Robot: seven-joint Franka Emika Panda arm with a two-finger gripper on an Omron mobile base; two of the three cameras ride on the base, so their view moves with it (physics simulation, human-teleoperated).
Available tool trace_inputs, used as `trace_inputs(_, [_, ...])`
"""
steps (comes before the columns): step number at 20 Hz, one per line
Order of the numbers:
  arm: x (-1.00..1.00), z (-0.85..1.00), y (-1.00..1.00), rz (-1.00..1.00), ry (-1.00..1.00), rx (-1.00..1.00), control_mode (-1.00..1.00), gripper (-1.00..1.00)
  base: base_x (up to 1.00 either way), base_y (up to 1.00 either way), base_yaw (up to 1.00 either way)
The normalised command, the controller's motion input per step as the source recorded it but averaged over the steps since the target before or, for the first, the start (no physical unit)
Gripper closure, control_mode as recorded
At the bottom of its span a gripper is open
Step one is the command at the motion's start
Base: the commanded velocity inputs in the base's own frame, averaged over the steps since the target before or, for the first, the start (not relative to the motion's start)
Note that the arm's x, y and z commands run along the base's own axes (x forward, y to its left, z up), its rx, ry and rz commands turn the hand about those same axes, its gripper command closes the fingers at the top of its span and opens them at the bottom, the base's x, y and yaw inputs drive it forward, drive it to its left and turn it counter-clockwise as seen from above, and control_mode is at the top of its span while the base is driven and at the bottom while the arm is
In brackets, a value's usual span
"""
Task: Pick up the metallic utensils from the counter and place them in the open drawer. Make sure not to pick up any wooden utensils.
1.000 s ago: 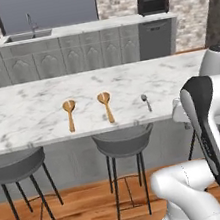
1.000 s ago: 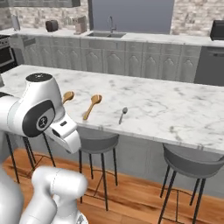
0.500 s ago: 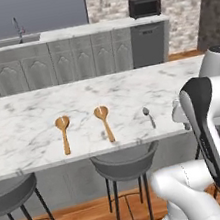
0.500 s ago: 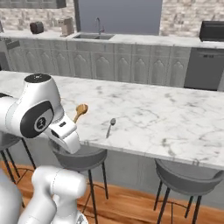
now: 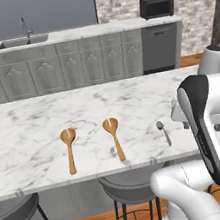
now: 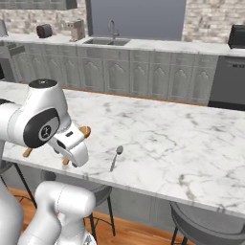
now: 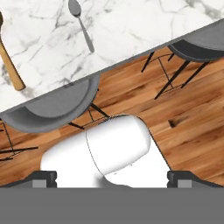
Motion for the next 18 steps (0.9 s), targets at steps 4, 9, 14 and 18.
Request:
trace_inputs(4, [0.00,0.00,0.00,0.00,0.00,0.00,1.00,-1.00,0.09,-0.05,0.02])
trace_inputs(9, [0.00,0.00,0.00,0.00,0.00,0.00,1.00,-1.00,0.00,-0.02,0.00])
trace_inputs(14, [0.04,0.00,0.00,0.00,0.02,0.00,-1.00,-1.00,0.00,0.00,0.00])
trace_inputs(18, [0.36,0.00,-0.06,0.01,0.08,0.00,-1.00,-1.00,0.00,0.00,0.00])
